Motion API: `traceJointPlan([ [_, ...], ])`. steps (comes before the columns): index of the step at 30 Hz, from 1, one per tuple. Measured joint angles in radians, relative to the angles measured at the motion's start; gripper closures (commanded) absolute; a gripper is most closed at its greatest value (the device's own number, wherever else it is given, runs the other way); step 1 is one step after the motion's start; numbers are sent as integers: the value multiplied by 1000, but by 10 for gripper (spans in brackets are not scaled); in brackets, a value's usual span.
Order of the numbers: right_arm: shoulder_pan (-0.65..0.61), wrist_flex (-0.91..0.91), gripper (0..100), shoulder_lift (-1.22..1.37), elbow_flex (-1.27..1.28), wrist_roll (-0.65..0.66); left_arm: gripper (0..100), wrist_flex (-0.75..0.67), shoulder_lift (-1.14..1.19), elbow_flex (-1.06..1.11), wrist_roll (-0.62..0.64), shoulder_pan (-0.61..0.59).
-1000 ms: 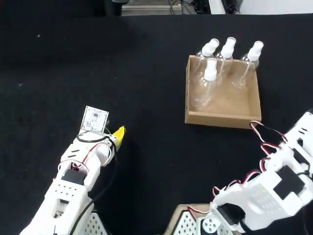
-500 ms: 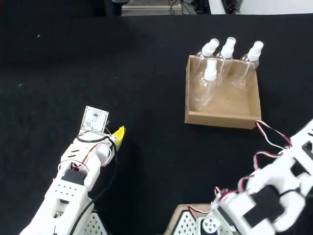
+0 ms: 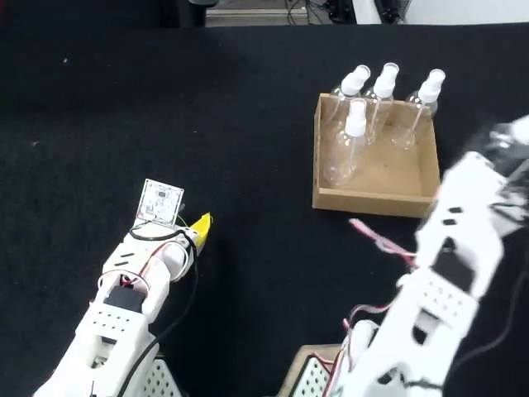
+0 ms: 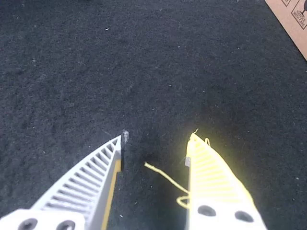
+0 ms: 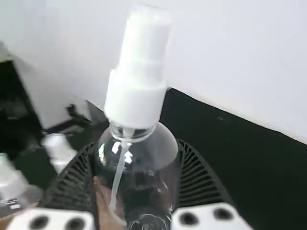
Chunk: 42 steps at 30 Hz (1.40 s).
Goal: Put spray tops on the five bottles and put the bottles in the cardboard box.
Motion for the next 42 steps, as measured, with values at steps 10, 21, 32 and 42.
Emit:
traceJointPlan([
  [10, -244, -9, 988, -52, 117, 204, 787, 0, 0, 0, 0, 0],
  [21, -247, -270, 987, 325, 110, 210, 787, 0, 0, 0, 0, 0],
  [32, -247, -621, 987, 727, 77, 210, 787, 0, 0, 0, 0, 0],
  [42, -247, -701, 986, 813, 75, 210, 787, 0, 0, 0, 0, 0],
])
